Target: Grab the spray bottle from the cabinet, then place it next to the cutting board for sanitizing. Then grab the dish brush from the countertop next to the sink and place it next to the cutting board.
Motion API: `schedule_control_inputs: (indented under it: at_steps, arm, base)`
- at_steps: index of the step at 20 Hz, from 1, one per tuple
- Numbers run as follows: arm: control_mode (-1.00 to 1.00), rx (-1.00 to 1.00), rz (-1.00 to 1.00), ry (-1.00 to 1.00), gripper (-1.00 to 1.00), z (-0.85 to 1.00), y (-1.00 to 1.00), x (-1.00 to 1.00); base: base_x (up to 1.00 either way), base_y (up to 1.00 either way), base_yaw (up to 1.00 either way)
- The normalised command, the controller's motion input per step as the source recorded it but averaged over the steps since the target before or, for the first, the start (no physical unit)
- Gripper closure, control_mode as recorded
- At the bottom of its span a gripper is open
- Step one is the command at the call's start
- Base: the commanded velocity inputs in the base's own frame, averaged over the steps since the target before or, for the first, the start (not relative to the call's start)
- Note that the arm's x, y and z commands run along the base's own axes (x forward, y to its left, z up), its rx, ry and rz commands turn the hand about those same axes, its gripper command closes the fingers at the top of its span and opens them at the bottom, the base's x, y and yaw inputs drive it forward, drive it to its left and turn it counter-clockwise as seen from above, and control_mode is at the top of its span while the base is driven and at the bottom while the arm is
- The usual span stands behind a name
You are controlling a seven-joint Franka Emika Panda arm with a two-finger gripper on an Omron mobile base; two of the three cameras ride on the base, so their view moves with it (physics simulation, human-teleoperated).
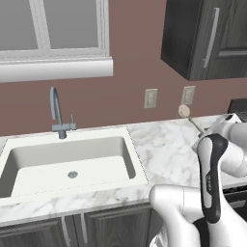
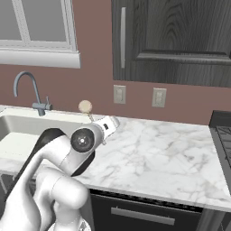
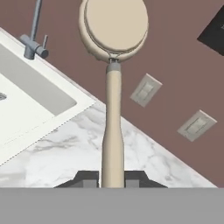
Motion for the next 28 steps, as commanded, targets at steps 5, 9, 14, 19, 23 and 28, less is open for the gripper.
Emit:
schedule_control_inputs:
  at_steps: [5,9,14,19,23,28]
  arm:
    - [-1.0,-0.05,0.01,0.0,1.0,0.95,0.36,-0.57]
    - [-1.0,-0.07,0.01,0.03,1.0,0.77,0.49,-0.47]
    - [-1.0,-0.09,0.01,0.11,1.0,0.52,0.53,-0.27]
    - [-1.0,-0.04,-0.04,0.11,1.0,0.51,0.07,-0.04]
    - [-1.0,0.0,-0.1,0.04,1.0,0.65,0.0,-0.31]
    - [-1.0,0.04,-0.07,0.01,1.0,0.17,0.0,-0.48]
  base:
    - [0.0,0.0,0.0]
    - [0.0,0.0,0.0]
    - [0.0,0.0,0.0]
    - [0.0,0.0,0.0]
    - [0.0,0.0,0.0]
    - [0.0,0.0,0.0]
